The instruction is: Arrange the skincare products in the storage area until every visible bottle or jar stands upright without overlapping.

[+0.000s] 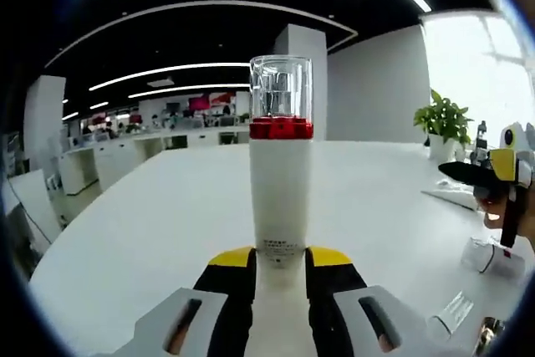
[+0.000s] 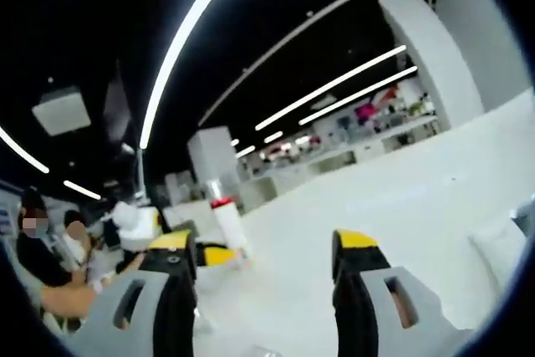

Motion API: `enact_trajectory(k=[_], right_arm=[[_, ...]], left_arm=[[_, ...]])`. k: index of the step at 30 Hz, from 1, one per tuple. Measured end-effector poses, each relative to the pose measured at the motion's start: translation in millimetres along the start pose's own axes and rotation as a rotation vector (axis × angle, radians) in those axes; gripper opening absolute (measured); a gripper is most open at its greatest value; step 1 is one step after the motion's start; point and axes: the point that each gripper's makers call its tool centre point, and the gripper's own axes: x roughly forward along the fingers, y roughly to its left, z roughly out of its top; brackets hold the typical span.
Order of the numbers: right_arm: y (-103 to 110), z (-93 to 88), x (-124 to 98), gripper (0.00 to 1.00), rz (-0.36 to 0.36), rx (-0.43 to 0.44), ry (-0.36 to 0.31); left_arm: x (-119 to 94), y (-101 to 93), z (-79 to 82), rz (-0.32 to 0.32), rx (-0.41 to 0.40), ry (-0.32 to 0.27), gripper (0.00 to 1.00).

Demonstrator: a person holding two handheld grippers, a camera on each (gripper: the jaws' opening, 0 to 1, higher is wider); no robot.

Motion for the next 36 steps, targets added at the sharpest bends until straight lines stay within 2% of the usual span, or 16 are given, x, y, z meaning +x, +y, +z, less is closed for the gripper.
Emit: enact_trajectory(k=[1, 2, 3, 6, 11, 16, 19, 28, 36], right_arm=[[0.0, 0.1, 0.1, 0.66, 0.0, 0.001, 0.0], [0.5, 0.2, 0.2, 0.66, 0.002, 0.002, -0.001], [1.2, 0.1, 0.3, 0.66, 0.005, 0.004, -0.001], [1.9, -0.9, 1.2, 0.66, 0.009, 0.01, 0.002], [-0.8, -2.6, 1.6, 0.65, 0.005, 0.015, 0.006], [1.5, -3.1, 0.6, 0.65, 0.007, 0.017, 0.005], [2.0, -3.7, 1.1, 0.65, 0.009, 0.019, 0.008], [0.8, -5.0, 0.9, 0.65, 0.003, 0.021, 0.011], [1.1, -5.7, 0.9, 0.64, 0.003, 0.021, 0.013]], left_arm=[[-2.2, -0.6, 1.1, -0.004, 0.001, 0.005, 0.15], [-4.7, -1.4, 2.1, -0.01, 0.004, 0.006, 0.0], [-8.6, -5.2, 6.9, -0.031, -0.001, -0.02, 0.02], [-9.9, -14.5, 5.1, -0.064, 0.002, -0.017, 0.0], [0.7, -12.6, -4.7, -0.05, 0.054, 0.003, 0.0], [2.5, -14.5, -3.0, -0.061, 0.066, -0.015, 0.0], [6.1, -18.0, -0.5, -0.075, 0.099, -0.035, 0.01], [18.5, -14.3, -3.3, -0.036, 0.181, -0.033, 0.01], [19.9, -13.5, -1.3, -0.043, 0.164, -0.037, 0.01]])
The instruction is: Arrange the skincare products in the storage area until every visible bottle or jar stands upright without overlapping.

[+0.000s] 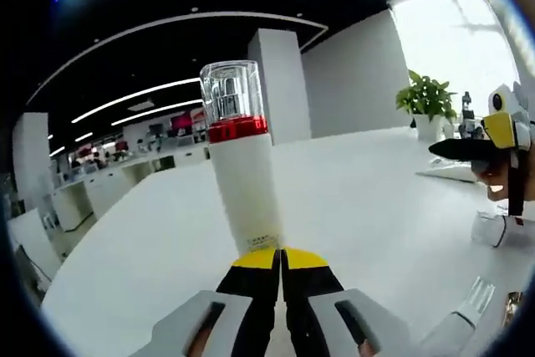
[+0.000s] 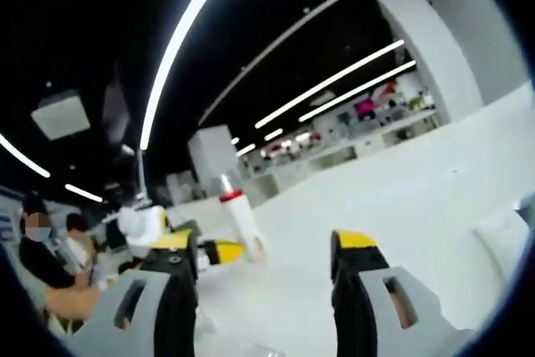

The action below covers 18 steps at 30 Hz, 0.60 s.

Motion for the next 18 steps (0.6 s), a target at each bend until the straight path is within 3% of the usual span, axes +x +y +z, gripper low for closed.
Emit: enact_trajectory(k=[11, 15, 18], right_arm=[[3.2, -3.9, 0.6, 0.63, 0.015, -0.015, 0.019], [11.2, -8.6, 3.4, 0.62, 0.042, -0.075, 0.056], [26.1, -8.7, 6.7, 0.64, 0.084, -0.165, 0.06]], left_arm=[[-1.2, 2.3, 0.0, -0.007, -0.003, 0.005, 0.02], [-9.0, -0.4, 6.8, -0.037, -0.055, -0.029, 0.03], [-17.8, -1.2, 18.7, -0.065, -0.117, -0.081, 0.03]])
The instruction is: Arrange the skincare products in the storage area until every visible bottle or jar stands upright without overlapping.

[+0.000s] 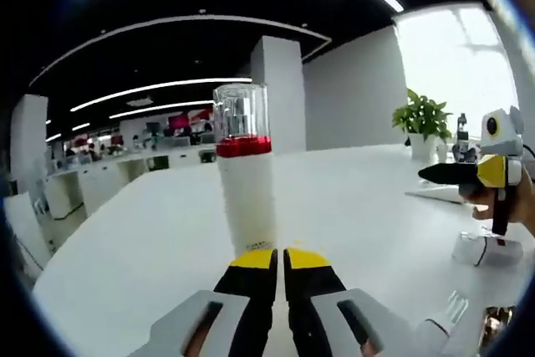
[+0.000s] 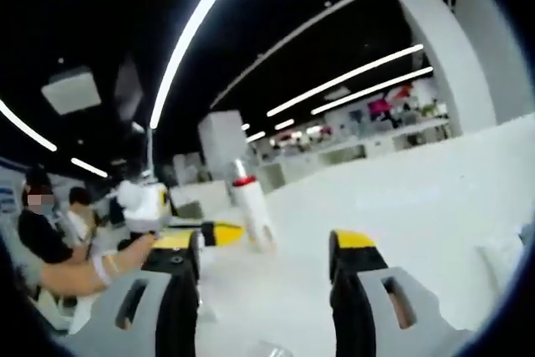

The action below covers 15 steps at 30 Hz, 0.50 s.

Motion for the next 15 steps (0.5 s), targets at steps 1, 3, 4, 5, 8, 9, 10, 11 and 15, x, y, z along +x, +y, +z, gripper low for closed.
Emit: enact_trajectory(k=[1, 3, 4, 5, 8, 9, 10, 11, 15], right_arm=[[8.2, 0.5, 1.4, 0.64, 0.027, -0.023, 0.001], [21.3, 0.5, 3.6, 0.63, 0.068, -0.044, 0.0], [25.2, 0.9, 4.8, 0.63, 0.077, -0.048, -0.006], [31.7, 0.1, 6.5, 0.63, 0.1, -0.058, -0.007], [50.0, -7.0, 10.1, 0.56, 0.17, -0.112, 0.016], [54.5, -10.4, 11.2, 0.55, 0.184, -0.123, 0.03], [61.3, -18.3, 12.6, 0.55, 0.209, -0.132, 0.067], [65.0, -23.6, 13.4, 0.55, 0.222, -0.133, 0.091], [78.3, -41.3, 17.1, 0.5, 0.262, -0.179, 0.159]], left_arm=[[-2.6, -0.3, 5.6, -0.009, -0.023, -0.026, 0.03], [-7.0, 1.2, 10.1, -0.014, -0.043, -0.044, 0.03], [-9.5, 2.8, 13.1, -0.015, -0.057, -0.055, 0.03], [-11.1, 3.5, 15.3, -0.017, -0.063, -0.065, 0.03], [-15.2, 8.2, 21.7, -0.018, -0.09, -0.096, 0.03], [-15.8, 9.3, 22.9, -0.024, -0.1, -0.104, 0.03], [-15.9, 9.8, 23.0, -0.024, -0.103, -0.106, 0.03], [-15.8, 11.2, 22.3, -0.021, -0.11, -0.108, 0.03], [-13.1, 15.8, 18.2, -0.004, -0.112, -0.096, 0.03]])
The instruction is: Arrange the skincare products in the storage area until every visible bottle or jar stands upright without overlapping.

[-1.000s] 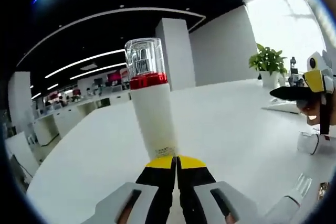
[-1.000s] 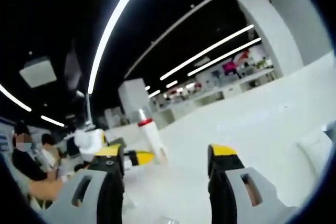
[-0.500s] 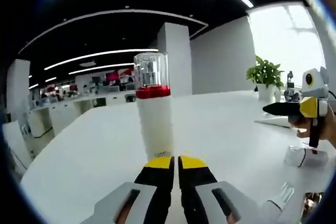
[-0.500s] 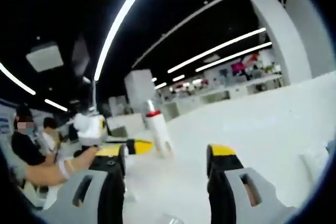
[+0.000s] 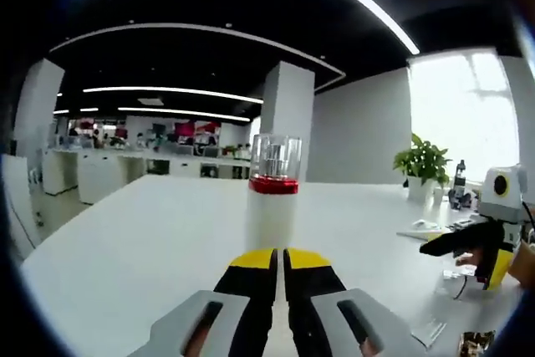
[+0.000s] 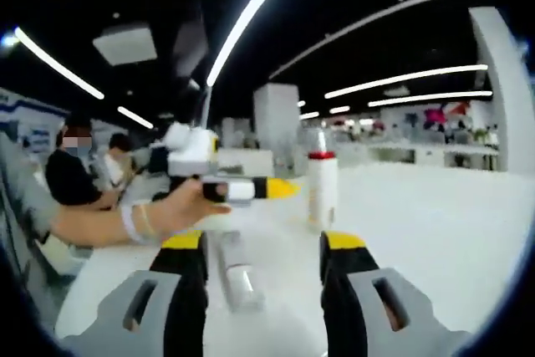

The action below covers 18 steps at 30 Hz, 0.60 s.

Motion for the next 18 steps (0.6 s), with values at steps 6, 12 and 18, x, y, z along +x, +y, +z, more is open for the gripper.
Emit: enact_trajectory(k=[6, 12, 18], right_arm=[[16.2, -17.1, 2.0, 0.41, 0.071, 0.022, 0.09], [22.7, -39.0, 5.9, 0.42, 0.093, 0.022, 0.19], [20.0, -41.6, 4.2, 0.41, 0.084, 0.007, 0.204]], left_arm=[[0.3, 0.2, -1.5, 0.001, -0.003, 0.007, 0.03], [0.5, -3.8, 1.5, -0.012, 0.016, -0.002, 0.13], [-0.8, -3.4, 3.7, -0.005, 0.02, -0.016, 0.13]])
